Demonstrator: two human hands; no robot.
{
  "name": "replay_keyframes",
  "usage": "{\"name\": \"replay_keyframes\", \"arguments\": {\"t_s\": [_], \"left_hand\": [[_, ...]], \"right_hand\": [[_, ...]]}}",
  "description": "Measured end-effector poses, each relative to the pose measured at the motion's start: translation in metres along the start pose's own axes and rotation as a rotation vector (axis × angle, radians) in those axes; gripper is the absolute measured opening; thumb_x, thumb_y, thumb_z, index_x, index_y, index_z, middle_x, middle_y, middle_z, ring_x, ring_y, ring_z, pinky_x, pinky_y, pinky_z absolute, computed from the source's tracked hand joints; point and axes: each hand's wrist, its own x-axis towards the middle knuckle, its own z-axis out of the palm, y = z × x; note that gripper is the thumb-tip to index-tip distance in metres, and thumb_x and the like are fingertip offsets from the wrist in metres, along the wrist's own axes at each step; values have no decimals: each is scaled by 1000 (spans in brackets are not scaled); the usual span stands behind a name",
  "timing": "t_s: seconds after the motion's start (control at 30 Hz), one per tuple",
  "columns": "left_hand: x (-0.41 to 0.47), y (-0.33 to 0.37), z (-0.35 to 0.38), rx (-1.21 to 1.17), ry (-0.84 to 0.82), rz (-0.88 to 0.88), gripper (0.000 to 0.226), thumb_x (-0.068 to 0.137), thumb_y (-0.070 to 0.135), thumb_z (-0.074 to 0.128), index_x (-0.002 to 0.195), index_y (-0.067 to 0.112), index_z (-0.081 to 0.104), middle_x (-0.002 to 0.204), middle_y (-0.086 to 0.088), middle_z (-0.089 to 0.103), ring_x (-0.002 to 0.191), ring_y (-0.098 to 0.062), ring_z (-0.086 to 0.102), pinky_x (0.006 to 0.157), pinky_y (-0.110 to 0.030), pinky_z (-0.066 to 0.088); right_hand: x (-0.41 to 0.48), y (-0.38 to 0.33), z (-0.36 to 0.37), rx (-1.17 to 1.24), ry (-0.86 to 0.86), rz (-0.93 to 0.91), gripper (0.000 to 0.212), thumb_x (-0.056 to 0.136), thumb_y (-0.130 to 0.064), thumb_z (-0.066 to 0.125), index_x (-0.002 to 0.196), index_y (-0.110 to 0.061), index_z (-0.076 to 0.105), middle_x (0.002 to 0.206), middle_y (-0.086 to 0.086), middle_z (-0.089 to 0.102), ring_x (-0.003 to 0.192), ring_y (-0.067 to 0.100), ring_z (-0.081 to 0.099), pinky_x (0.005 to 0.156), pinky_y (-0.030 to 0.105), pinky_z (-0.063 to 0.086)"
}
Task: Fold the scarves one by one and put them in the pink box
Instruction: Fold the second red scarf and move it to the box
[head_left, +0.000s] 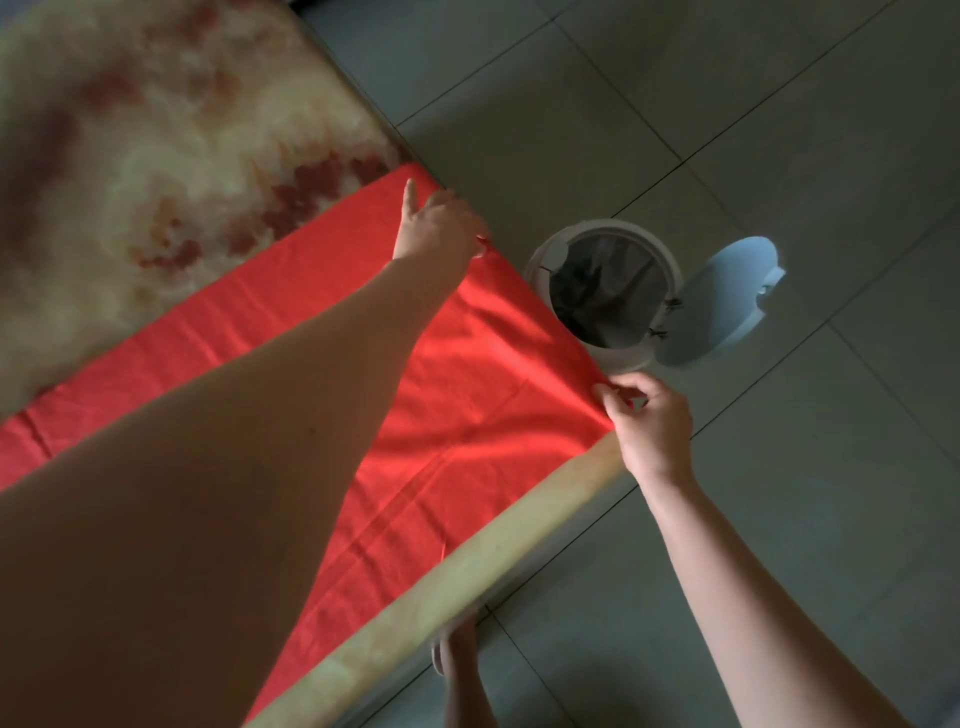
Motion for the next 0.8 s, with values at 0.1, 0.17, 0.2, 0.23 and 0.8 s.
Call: {"name": "replay_keyframes", "arguments": {"t_s": [0.1,0.17,0.2,0.23,0.8], "left_hand": [[2,8,-6,-36,118,11,20,88,23,60,105,24,69,117,-1,63,130,-18,38,118,-38,-3],[-3,8,-9,-77,189,13,18,85,24,63,100,24,71,115,-1,64,128,-17,39,118,-36,2],[-6,4,-11,-123,233,-3,17,83,26,64,99,24,71,115,0,64,127,-17,40,117,-35,6],[-11,0,-13,-178,273,-21,17,83,27,65,99,24,71,114,1,64,125,-17,42,115,-33,10],[-207,-153,-3,-371,505,-211,16,76,18,70,92,16,71,90,-4,70,90,-31,57,85,-45,45]], "right_hand": [[-2,-5,-2,0,106,-26,20,73,-39,67,76,-20,71,75,3,70,83,37,61,82,51,47],[-9,-14,-4,43,151,-71,26,73,-46,63,75,-21,70,73,1,67,86,34,60,85,53,45],[-14,-21,-6,52,173,-103,27,75,-47,62,76,-20,69,73,1,66,86,30,59,87,54,43],[-21,-27,-7,61,188,-135,27,78,-45,63,77,-19,68,73,0,64,83,25,58,89,55,42],[-221,-86,68,49,-75,-482,6,81,-25,65,86,-28,63,79,-19,66,83,-15,51,101,27,38]]}}
